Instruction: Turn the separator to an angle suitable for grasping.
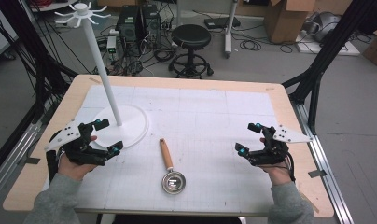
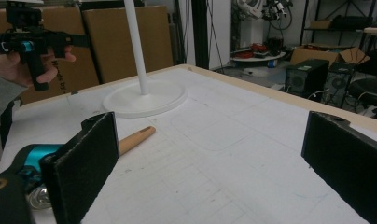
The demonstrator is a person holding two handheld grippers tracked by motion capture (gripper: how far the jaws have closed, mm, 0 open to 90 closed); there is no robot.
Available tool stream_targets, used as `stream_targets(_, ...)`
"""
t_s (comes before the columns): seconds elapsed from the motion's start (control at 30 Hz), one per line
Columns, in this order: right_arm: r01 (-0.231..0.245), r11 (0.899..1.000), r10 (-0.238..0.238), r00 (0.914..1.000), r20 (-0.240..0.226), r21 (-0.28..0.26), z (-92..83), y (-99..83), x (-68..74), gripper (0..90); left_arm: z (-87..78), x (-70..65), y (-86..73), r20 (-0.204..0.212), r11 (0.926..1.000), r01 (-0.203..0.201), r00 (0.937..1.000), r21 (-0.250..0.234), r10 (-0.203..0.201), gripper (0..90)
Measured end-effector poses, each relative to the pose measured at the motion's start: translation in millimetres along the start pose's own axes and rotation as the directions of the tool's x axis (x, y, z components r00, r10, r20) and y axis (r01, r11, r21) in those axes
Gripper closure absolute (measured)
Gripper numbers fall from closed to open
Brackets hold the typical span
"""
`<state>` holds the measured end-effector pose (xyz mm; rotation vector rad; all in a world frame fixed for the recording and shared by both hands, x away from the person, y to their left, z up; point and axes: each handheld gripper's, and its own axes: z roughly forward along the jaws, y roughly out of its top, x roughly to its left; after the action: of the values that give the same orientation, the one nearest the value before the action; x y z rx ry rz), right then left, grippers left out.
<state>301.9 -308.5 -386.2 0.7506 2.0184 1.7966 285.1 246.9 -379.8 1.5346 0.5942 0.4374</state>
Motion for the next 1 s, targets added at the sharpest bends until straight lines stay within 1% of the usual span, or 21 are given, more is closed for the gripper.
stream_targets(0.07, -0.003, 1.0, 0.003, 1.0, -0.002, 0.0, -0.4, -0.1, -0.5, 3.2, -1.0, -0.3, -2.5, -0.004, 1.0, 0.0, 1.0, 0.009, 0.0, 1.7)
stream_targets(0.1, -0.005, 1.0, 0.005, 1.0, 0.001, 0.0, -0.7, -0.1, -0.3, 3.2, -1.5, -1.6, -4.8, 0.001, 0.9999, -0.006, 1.0, 0.013, 0.006, 1.7)
stream_targets(0.13, -0.004, 1.0, 0.004, 1.0, 0.001, -0.002, -0.7, -0.1, -0.5, 3.3, -1.5, -1.4, -5.6, -0.004, 0.9998, -0.01, 0.9999, 0.015, 0.01, 1.8)
stream_targets(0.2, -0.007, 1.0, 0.007, 1.0, -0.003, 0.001, -0.9, -0.2, -0.4, 3.3, -0.7, -1.0, -6.8, -0.004, 0.9998, 0.0, 1.0, 0.018, 0.0, 1.8)
stream_targets(0.27, -0.007, 1.0, 0.007, 1.0, -0.005, 0.004, -0.2, -0.6, -0.9, 3.2, -0.9, -2.2, -7.2, -0.014, 0.9996, -0.007, 0.9999, 0.027, 0.007, 5.3)
stream_targets(0.3, -0.01, 1.0, 0.01, 0.9999, -0.012, 0.006, 0.4, -1.0, -0.8, 3.3, -1.1, -3.0, -7.1, -0.017, 0.9997, -0.006, 0.9998, 0.024, 0.007, 9.3)
stream_targets(0.33, -0.009, 1.0, 0.009, 0.9999, -0.012, 0.012, 0.8, -1.3, -0.8, 3.2, -1.4, -3.5, -6.9, -0.024, 0.9997, -0.008, 0.9997, 0.025, 0.008, 15.1)
stream_targets(0.4, -0.006, 1.0, 0.006, 0.9999, -0.015, 0.013, 1.3, -1.7, -0.7, 3.3, -1.7, -4.6, -6.9, -0.036, 0.9996, -0.009, 0.9993, 0.028, 0.01, 29.7)
stream_targets(0.43, -0.005, 1.0, 0.005, 0.9999, -0.014, 0.015, 1.4, -1.8, -0.8, 3.3, -0.9, -5.4, -7.1, -0.046, 0.9994, 0.003, 0.9989, 0.035, -0.002, 36.6)
stream_targets(0.5, -0.011, 1.0, 0.012, 0.9998, -0.016, 0.017, 1.5, -1.9, -0.6, 3.3, -0.4, -5.7, -7.6, -0.052, 0.999, 0.004, 0.9987, 0.044, -0.002, 45.7)
stream_targets(0.53, -0.01, 1.0, 0.011, 0.9998, -0.015, 0.016, 1.4, -2.0, -1.1, 3.3, 0.7, -7.9, -8.9, -0.068, 0.9984, -0.002, 0.9976, 0.057, 0.006, 51.3)
stream_targets(0.6, -0.012, 1.0, 0.012, 0.9998, -0.015, 0.017, 1.3, -2.1, -1.3, 3.3, 2.0, -10.0, -9.7, -0.067, 0.9983, 0.001, 0.9977, 0.058, 0.003, 58.9)
stream_targets(0.67, -0.01, 1.0, 0.01, 0.9998, -0.016, 0.018, 1.4, -2.2, -1.7, 3.3, 3.3, -12.5, -9.9, -0.073, 0.9977, -0.012, 0.9972, 0.066, 0.017, 67.8)
stream_targets(0.7, -0.013, 1.0, 0.013, 0.9998, -0.018, 0.02, 1.4, -2.4, -1.6, 3.3, 4.4, -13.9, -9.9, -0.074, 0.9972, -0.011, 0.9972, 0.074, 0.016, 72.7)
stream_targets(0.77, -0.013, 1.0, 0.014, 0.9997, -0.02, 0.023, 1.8, -2.7, -1.6, 3.3, 6.2, -16.1, -10.1, -0.083, 0.995, -0.022, 0.9961, 0.097, 0.03, 80.5)
stream_targets(0.83, -0.015, 1.0, 0.016, 0.9997, -0.021, 0.026, 2.1, -3.0, -1.5, 3.3, 8.0, -17.7, -10.4, -0.086, 0.9936, -0.027, 0.9956, 0.11, 0.037, 85.8)
stream_targets(0.87, -0.015, 1.0, 0.015, 0.9997, -0.022, 0.026, 2.2, -3.0, -1.4, 3.3, 9.3, -18.4, -10.3, -0.1, 0.9924, -0.03, 0.9941, 0.12, 0.042, 89.2)
stream_targets(0.9, -0.011, 1.0, 0.011, 0.9997, -0.021, 0.025, 2.4, -3.0, -1.4, 3.3, 10.9, -19.3, -10.2, -0.112, 0.9915, -0.029, 0.9928, 0.127, 0.043, 89.7)
stream_targets(0.93, -0.012, 1.0, 0.012, 0.9997, -0.023, 0.027, 2.2, -2.9, -1.1, 3.3, 12.6, -20.0, -10.1, -0.116, 0.991, -0.026, 0.9924, 0.131, 0.041, 89.7)
stream_targets(1.0, -0.011, 1.0, 0.011, 0.9996, -0.026, 0.027, 2.1, -2.9, -0.9, 3.3, 15.1, -22.0, -10.5, -0.12, 0.9888, -0.033, 0.9915, 0.145, 0.051, 89.8)
